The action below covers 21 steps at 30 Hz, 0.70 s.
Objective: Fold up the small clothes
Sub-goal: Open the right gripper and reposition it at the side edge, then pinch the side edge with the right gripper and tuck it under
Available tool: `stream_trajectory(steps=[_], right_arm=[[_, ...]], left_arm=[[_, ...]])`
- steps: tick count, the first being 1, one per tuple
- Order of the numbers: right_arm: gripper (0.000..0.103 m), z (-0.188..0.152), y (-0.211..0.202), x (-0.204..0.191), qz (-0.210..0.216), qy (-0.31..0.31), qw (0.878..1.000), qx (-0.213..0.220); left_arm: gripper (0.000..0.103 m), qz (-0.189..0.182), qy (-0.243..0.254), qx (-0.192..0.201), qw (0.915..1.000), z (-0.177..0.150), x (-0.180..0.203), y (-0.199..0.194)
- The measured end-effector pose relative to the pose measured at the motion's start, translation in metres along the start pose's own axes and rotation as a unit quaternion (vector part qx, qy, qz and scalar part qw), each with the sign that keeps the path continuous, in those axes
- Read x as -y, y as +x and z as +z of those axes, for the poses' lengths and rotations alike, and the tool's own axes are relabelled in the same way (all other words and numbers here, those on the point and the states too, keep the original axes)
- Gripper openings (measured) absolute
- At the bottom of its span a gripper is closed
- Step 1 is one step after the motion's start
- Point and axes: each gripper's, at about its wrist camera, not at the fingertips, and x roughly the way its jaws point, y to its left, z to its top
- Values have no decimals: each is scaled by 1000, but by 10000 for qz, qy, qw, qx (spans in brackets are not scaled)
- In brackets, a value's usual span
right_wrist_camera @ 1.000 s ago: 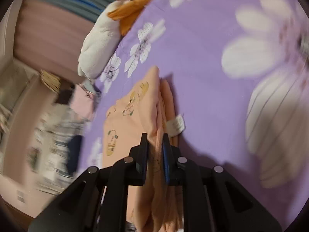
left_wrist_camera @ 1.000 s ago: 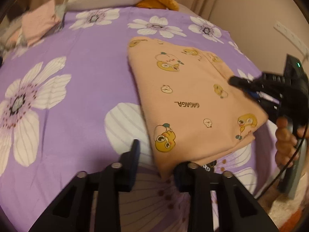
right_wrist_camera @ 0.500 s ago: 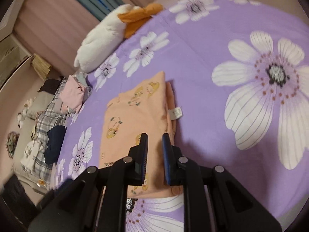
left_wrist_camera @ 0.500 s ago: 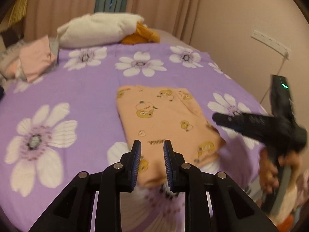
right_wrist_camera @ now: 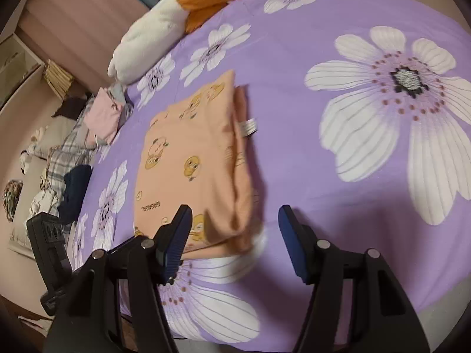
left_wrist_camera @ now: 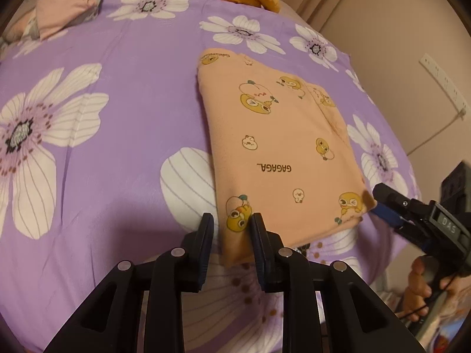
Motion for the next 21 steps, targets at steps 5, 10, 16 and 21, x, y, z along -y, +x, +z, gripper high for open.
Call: stream_trajectory(steps=[5,10,16,21], right_arm=[[51,0,9,19,497,638,9967,-90],[26,-2,13,6,1122,762,9906,156],[10,-9,36,2,1200,860,9889,-154],[9,-19,13,1,1918,959,9761,340]], left_arm=[[24,-94,-188,-86,9997,-1,-5,0],[24,0,-100,-51,9999,-1,-2,1],[27,-53,-214,-103,9997,1,-5,4],[27,-11,-253,-23,9997,3,-9,-6]])
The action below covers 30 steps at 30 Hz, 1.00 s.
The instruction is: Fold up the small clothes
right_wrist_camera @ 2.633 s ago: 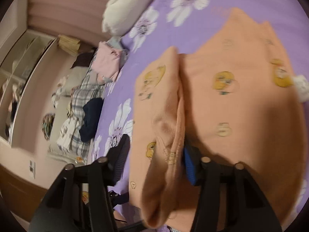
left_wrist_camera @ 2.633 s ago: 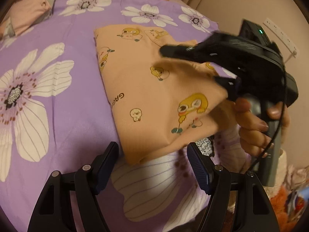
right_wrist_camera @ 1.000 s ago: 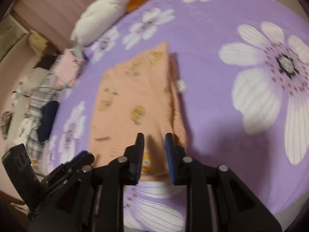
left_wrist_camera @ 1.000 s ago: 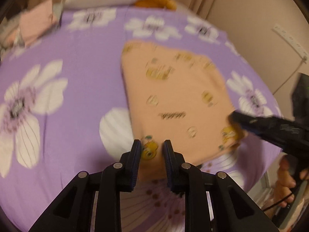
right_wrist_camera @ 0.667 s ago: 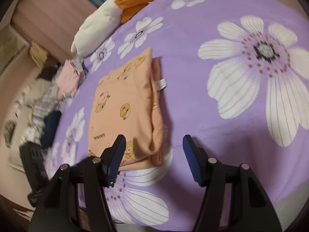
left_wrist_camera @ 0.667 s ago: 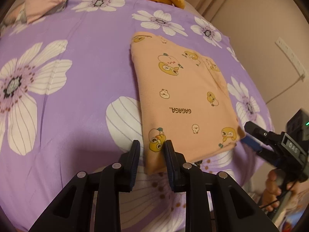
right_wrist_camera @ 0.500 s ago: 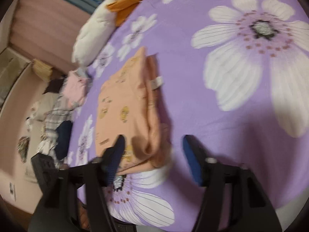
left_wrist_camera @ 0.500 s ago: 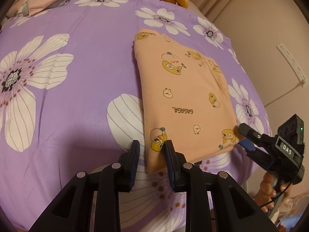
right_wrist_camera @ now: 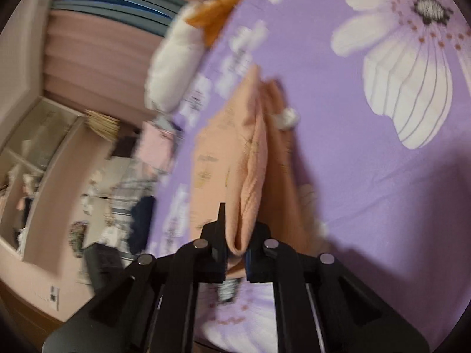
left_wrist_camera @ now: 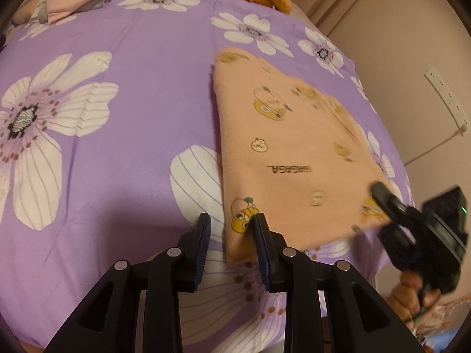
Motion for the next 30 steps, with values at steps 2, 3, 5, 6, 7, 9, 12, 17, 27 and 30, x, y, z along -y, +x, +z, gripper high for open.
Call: stream_trajectory(steps=[2,3,5,6,7,9,12,17,27,30], right_arm=[[9,-7,-9,-14,75,-255,9996,20],[9,-9,-10,-19,-283,-329,9991,20],[9,-11,-1,-17,-809,-396,9957,-215],[11,-12,4,-11,-1010,-365,9935,-376],[9,-13,8,-5,-1244,-310,9905,-506],[11,-13,11,9,-1406,131,9880,-621],[18,-11,-7,-10,-1702,-163,9847,-335],[18,-14,-33,-52,-1727,-987,9781,608],[18,-17,-6,-33,-2660,-862,9597,-284],[19,-18,-22,-49,-2529,-1191,9601,-81]], left_arm=[[30,94,52,93,9999,0,2,-3],[34,166,77,118,9998,0,3,-3],[39,249,107,139,9995,-1,4,0],[39,268,148,114,9995,-2,5,3],[39,262,216,63,9994,-3,5,7],[39,407,419,-4,9983,-4,8,14],[39,687,396,255,9965,-5,10,6],[35,550,837,1253,9870,-11,33,-30],[35,909,997,441,9899,-18,40,6],[35,717,933,477,9919,-19,37,4]])
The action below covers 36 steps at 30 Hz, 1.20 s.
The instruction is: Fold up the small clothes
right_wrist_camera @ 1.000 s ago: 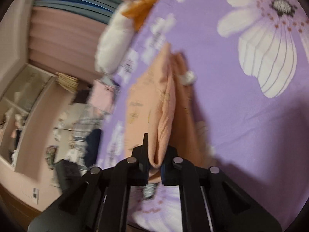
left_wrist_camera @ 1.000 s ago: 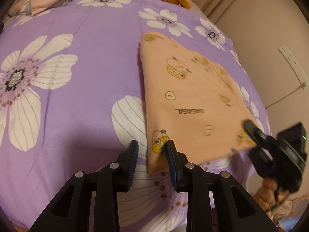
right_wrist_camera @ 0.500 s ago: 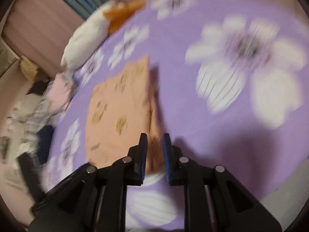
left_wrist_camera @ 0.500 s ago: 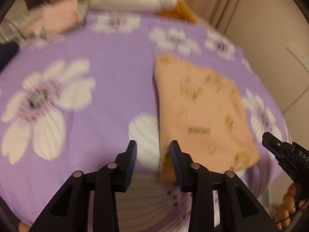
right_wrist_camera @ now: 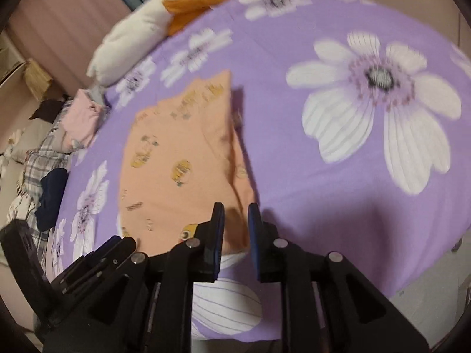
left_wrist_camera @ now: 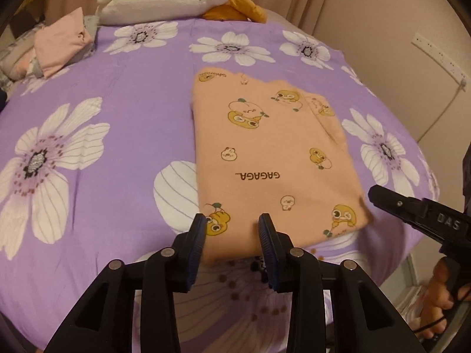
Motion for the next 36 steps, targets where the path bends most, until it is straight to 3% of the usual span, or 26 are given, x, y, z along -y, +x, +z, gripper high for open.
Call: stream_trajectory(steps=[2,5,6,12,16,19,21,24,27,31,32,33,34,35,36], right_arm=[[18,-2,3,0,158,-55,9998,-81],[19,-2,30,1,-433,-36,9980,-450],[19,-4,33,5,-454,0,9977,-499],[19,13,18,8,91,92,9996,-262],[19,58,21,4,622,104,9979,135],[19,88,44,6,982,219,9949,-13],[19,103,67,1,944,51,9953,-199],[17,107,106,5,285,56,9982,-529],[16,105,109,21,443,495,9974,-272],[27,100,83,24,-300,566,9975,294],[29,97,74,27,-178,594,9974,358],[39,94,67,31,119,701,9969,345],[55,92,62,35,449,779,9956,276],[63,93,61,38,712,800,9941,164],[71,91,57,40,1015,729,9922,-43]], left_arm=[[35,326,33,-208,9992,-2,2,14],[35,370,82,-87,9992,-3,8,22],[35,384,99,-86,9992,-3,9,21],[35,196,-39,-163,9997,-1,1,21],[35,200,34,-171,9996,0,3,22],[35,231,108,-118,9996,0,5,24],[35,261,152,-58,9995,1,5,25],[35,274,205,-2,9994,1,6,26],[37,261,184,71,9995,2,4,27],[38,-86,-82,-43,9999,8,-10,20],[38,-152,-193,-104,9996,12,-15,18],[38,-278,-408,-153,9987,16,-24,14],[45,-432,-609,-116,9971,19,-33,9],[51,-654,-847,10,9943,22,-44,3],[68,-928,-1144,248,9888,25,-58,-4]])
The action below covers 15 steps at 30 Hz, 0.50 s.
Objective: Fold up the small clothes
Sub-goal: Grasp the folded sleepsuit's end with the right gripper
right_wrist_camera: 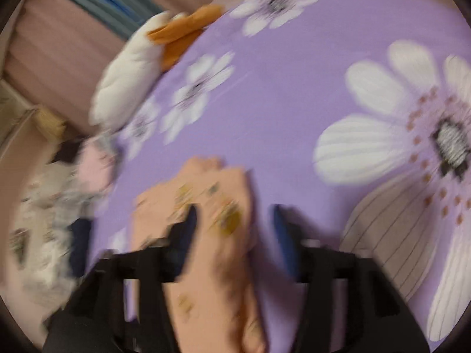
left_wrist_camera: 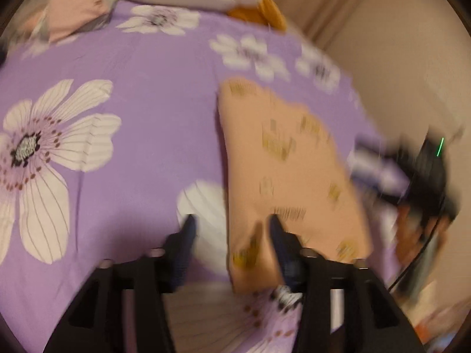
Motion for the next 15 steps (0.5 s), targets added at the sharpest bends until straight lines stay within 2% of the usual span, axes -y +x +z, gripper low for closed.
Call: stream_trajectory(steps=[1,3,4,6,7,9,11,13,14,15], right_arm=[[71,0,0,-2,83,-84,9998,-128],[74,-3,-7,-1,189,-263,9992,-232],[79,-4,-9,0,348,-279,9985,-302],[84,-7,-5,8,878,-120,9935,-714],[85,-7,-1,10,1015,-46,9909,-883],[85,-11,7,15,998,-57,9882,-1161],[85,-16,16,18,751,-98,9871,-1407],[87,-18,16,12,775,-171,9866,-1427],[87,-19,18,11,857,-240,9851,-1470],[87,-21,21,9,1180,-210,9805,-1556]], left_arm=[[82,-183,-232,192,9994,4,-9,-6],[93,-496,-607,429,9960,13,-25,-13],[96,-713,-607,370,9949,18,-28,-12],[100,-1234,-495,-104,9911,29,-33,1],[101,-1506,-453,-398,9867,34,-34,11],[101,-1795,-519,-746,9796,39,-36,32],[101,-1650,-837,-965,9780,40,-41,52],[101,-1689,-753,-908,9786,41,-37,59],[101,-1807,-640,-866,9776,43,-32,59],[101,-2266,-566,-991,9673,44,-26,62]])
